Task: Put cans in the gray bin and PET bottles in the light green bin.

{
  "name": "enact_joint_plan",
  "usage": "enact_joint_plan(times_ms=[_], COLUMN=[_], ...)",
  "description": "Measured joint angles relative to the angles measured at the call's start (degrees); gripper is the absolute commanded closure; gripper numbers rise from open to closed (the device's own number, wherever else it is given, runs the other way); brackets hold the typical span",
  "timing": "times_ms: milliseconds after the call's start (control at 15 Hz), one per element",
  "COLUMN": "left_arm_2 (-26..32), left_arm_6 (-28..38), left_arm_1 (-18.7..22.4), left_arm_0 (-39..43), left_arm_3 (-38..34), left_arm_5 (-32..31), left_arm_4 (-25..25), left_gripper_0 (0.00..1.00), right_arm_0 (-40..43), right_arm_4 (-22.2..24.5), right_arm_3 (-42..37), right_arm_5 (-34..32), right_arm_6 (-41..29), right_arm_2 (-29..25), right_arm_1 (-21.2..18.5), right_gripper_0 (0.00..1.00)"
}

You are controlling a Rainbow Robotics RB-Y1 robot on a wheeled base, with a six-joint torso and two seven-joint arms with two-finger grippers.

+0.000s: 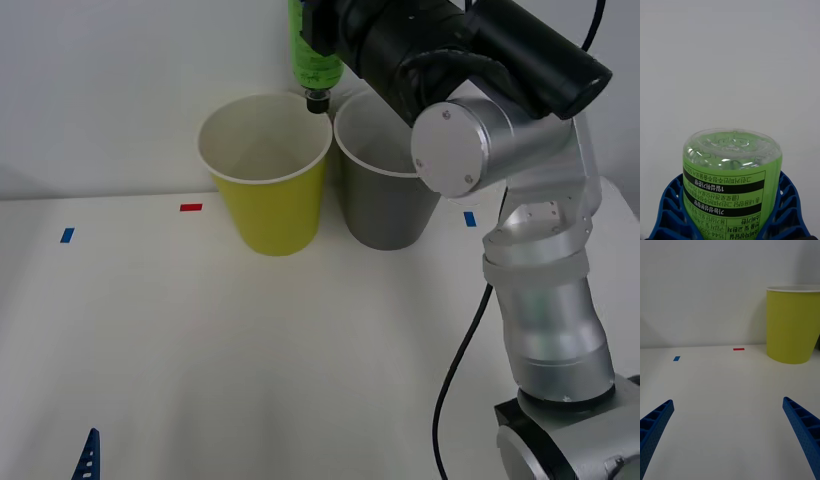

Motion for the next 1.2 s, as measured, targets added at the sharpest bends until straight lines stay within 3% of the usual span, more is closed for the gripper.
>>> enact_joint_plan(times_ms=[600,933,1200], left_arm_2=[0.0,0.0,0.0], left_arm_6=[0.0,0.0,0.0], left_arm_1=[0.0,0.0,0.0], left_arm_0=[0.0,0.0,0.0], left_arm_3=[0.0,0.0,0.0], left_arm_5=[0.0,0.0,0.0], left_arm_4=[0.0,0.0,0.0], left_gripper_0=[0.00,0.00,0.00], right_arm_0=[-5.4,-6.7,-6.7], right_arm_4=[19.5,19.9,20.5], right_arm_3=[9.4,15.9,16.2], right_arm_5=[-5.7,-13.4,-13.6], right_arm_6=[-18.8,-20.0,-19.9], right_arm_2=[8.5,9.3,9.5], right_arm_1=[1.8,1.9,2.3], right_gripper_0=[1.00,1.00,0.97])
